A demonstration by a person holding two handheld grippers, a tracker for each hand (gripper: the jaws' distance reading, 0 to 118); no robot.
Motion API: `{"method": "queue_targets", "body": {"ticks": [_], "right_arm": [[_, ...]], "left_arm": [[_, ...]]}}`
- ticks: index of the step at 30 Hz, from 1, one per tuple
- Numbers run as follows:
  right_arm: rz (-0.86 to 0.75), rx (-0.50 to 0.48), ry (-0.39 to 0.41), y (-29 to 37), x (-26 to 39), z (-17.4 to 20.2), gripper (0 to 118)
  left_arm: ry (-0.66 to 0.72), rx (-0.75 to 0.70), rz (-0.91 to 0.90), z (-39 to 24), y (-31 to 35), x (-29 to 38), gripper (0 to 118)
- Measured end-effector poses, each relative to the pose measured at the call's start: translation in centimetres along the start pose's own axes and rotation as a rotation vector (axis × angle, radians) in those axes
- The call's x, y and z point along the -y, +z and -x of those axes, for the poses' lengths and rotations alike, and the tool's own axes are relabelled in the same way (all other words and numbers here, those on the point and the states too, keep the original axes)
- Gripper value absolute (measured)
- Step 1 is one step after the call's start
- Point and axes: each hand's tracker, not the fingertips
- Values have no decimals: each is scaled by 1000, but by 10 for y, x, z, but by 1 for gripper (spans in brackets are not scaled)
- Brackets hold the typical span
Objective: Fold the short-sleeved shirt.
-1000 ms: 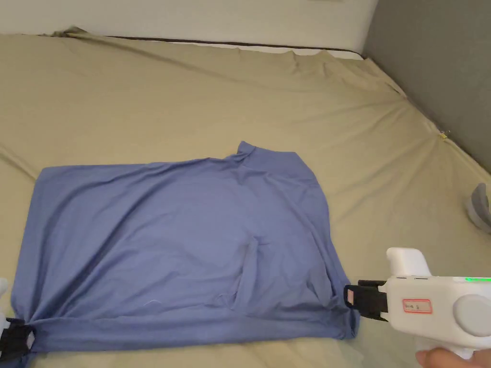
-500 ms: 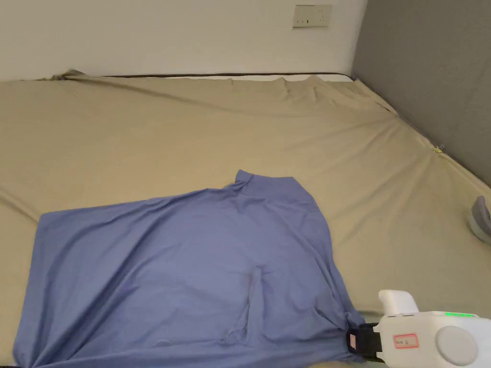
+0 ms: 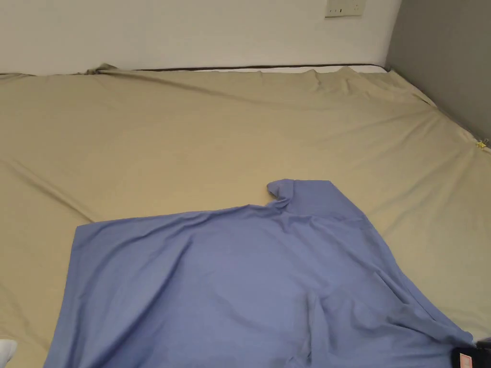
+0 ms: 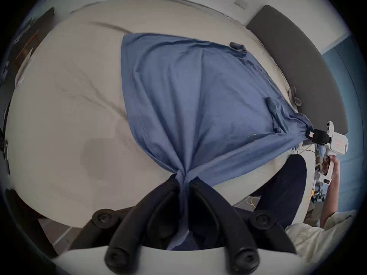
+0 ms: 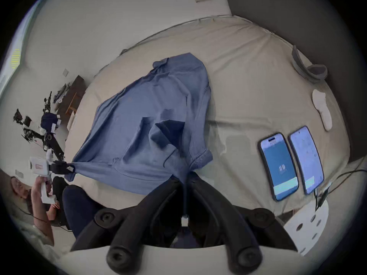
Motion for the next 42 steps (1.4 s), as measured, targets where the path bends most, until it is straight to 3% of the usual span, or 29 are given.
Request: {"method": "queue_targets", "body": {"ticks": [2,7,13,16,19,22,25,26,28,29,30,31,32,34,36,39,40,41,42], "right_arm": [[5,-9,-27,-1,0,-1,3],[-14,-201,-304,-30,-40,-19,3],[10,-134,-411,-109,-118,-24,3],[46,-39,-422,-152,-142,-31,4],[96,9,-397,-186,-151,-30,4],[112,101,-298,-206,-148,-19,4],[90,117,-249,-215,-149,-25,5],[92,122,-226,-214,-150,-24,12],[65,121,-194,-212,-147,-22,33],[35,93,-181,-208,-145,-21,64],[44,59,-174,-203,-148,-18,97],[75,54,-151,-193,-150,-10,117],[87,60,-137,-179,-152,-5,118],[-142,-118,-107,-127,-145,9,118],[-298,-210,-58,-79,-126,30,118],[-429,-229,-4,-27,-88,54,116],[-434,-245,39,-14,-73,62,108],[-448,-261,91,-6,-60,68,89],[-474,-228,146,2,-44,78,77]], "left_arm": [[43,34,8,2,-5,3,3],[312,268,-60,32,-19,-17,3],[534,356,-123,67,-46,-70,3],[558,344,-128,81,-63,-94,3],[559,236,-77,88,-86,-113,3],[529,161,-28,85,-111,-121,4],[494,132,-54,79,-123,-120,18],[500,142,-62,78,-121,-121,19],[486,114,-54,69,-115,-124,27],[430,80,-64,64,-111,-125,51],[411,64,-76,57,-102,-125,84],[407,69,-100,49,-88,-124,109],[401,59,-157,45,-72,-121,116],[357,128,-356,31,-24,-106,116],[291,114,-491,17,18,-84,116],[222,71,-638,-4,52,-42,116],[195,52,-606,-7,51,-34,114],[179,31,-568,-11,50,-24,100],[165,14,-549,-15,46,-11,90]]}}
